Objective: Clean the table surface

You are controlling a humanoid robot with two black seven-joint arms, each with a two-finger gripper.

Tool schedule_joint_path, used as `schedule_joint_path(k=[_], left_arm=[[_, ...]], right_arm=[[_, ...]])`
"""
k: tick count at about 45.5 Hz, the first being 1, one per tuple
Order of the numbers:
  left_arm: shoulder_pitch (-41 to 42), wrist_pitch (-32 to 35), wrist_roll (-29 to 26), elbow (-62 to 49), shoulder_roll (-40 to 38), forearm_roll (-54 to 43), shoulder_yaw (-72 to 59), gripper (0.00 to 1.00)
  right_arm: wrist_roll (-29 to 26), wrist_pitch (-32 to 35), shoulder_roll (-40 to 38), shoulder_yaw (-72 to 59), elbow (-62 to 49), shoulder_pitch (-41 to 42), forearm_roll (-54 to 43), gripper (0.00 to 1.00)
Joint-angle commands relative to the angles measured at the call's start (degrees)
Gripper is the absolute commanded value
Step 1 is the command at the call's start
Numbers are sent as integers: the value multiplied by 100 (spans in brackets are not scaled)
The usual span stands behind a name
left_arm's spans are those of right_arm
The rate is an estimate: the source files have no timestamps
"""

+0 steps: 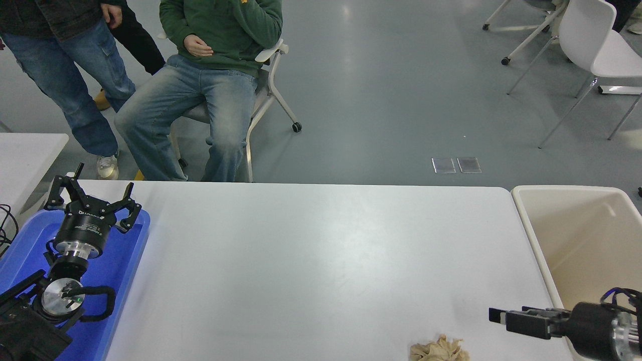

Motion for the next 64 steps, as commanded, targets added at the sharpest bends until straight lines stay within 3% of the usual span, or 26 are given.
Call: schedule_joint_path(k=[1, 8, 20, 64], left_arm=[[3, 0, 0, 0, 0, 2, 0, 100], [3, 0, 0, 0, 0, 2, 0, 100], [-5, 0, 0, 0, 0, 2, 0, 100], [-5, 0, 0, 0, 0, 2, 0, 100]], right_arm=[[-301, 2, 261, -328, -57, -18, -579, 100], [-732, 38, 506, -337, -180, -27, -738, 100], [-881, 38, 1122, -434, -312, -141, -667, 100], [-899, -33, 2036, -364, -988, -71, -623, 100]])
